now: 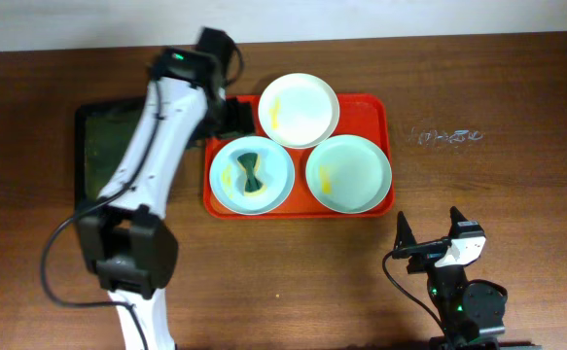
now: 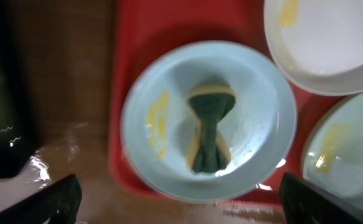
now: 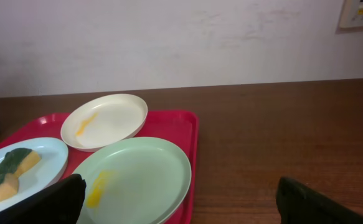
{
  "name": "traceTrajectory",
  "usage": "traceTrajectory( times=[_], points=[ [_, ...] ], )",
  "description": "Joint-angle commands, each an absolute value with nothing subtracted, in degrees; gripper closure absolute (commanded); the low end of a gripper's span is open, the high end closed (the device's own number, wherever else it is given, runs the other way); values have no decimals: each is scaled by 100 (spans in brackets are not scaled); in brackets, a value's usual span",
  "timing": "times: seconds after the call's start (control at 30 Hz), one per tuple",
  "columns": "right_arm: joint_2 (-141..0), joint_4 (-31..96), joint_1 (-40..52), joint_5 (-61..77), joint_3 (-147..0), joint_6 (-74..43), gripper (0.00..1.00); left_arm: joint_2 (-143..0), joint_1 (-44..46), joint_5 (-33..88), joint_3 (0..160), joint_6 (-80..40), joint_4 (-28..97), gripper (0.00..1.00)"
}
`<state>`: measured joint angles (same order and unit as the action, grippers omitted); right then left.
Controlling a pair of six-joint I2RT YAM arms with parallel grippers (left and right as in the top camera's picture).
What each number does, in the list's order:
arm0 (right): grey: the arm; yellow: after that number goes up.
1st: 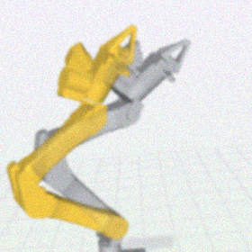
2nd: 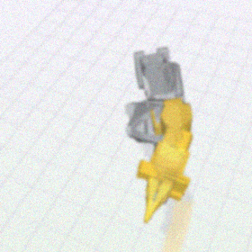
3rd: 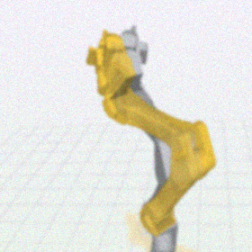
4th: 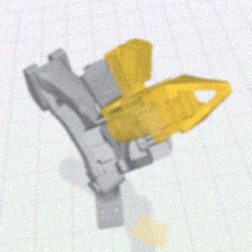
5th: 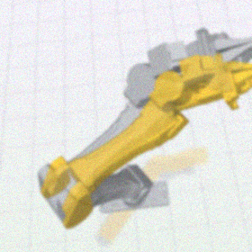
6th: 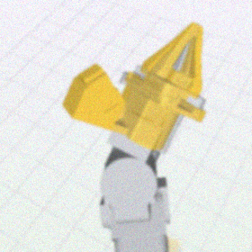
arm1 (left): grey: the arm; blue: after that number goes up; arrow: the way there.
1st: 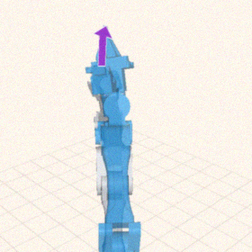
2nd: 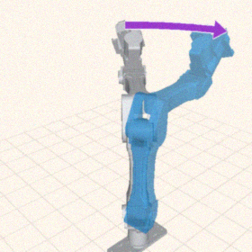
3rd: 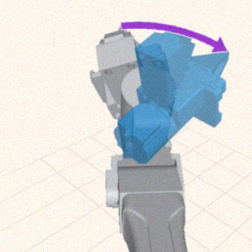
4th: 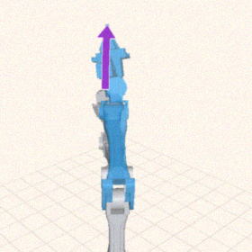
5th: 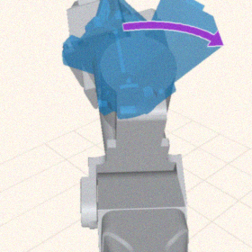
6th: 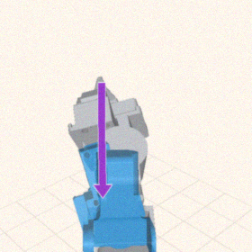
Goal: Clean dirty plates on tray and stack at the side
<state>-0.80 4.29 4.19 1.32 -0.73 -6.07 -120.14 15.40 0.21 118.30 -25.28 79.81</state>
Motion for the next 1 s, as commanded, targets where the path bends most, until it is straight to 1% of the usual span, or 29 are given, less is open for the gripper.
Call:
traceTrajectory(
  times=[0.0,0.17,0.3,0.37,0.47,0.57,0.6,0.67,0.73,0.77,0.8,0.83,0.87,0.93,0.97],
  points=[
    [-32,449,447,102,-32,-648,2,-11546,849,-86,12287,-2480,8466,1],
    [-32,449,449,102,-32,-650,2,-11596,-178,-443,12171,-2477,9085,1],
    [-32,445,449,158,-32,-657,2,-11614,-582,-432,11893,-2480,9135,1],
    [-32,250,449,1205,-32,-1186,2,-11618,-729,-429,11749,-2480,9096,1],
    [-32,158,449,2320,-32,-2165,2,-11618,-738,-392,11714,-2477,9135,1],
    [-32,-1024,449,2436,-32,-3940,2,-11618,-731,-390,11714,-2477,9135,1],
    [-32,-1621,449,2473,-32,-4313,2,-11618,-731,-392,11714,-2477,9135,1],
    [-32,-3177,449,2451,-32,-4464,1,-11618,-731,-390,11714,-2477,9133,1],
    [-32,-4676,449,1706,-64,-4464,2,-11618,-731,-392,11714,-2477,9094,1],
    [-32,-5046,449,1245,-161,-4464,2,-11618,-731,-392,11714,-2477,9096,1],
    [-32,-5142,449,790,-399,-4462,2,-11618,-731,-392,11714,-2477,9096,1],
    [-38,-5024,447,657,-617,-4392,2,-11618,-731,-392,11714,-2477,9096,1],
    [-82,-4595,449,644,-1079,-4139,2,-11618,-731,-392,11714,-2477,9096,0],
    [-316,-3264,449,729,-2099,-3586,1,-11618,-731,-392,11714,-2477,9096,1],
    [-552,-2373,449,810,-2753,-3214,2,-11618,-731,-392,11714,-2477,9096,1]
  ],
)
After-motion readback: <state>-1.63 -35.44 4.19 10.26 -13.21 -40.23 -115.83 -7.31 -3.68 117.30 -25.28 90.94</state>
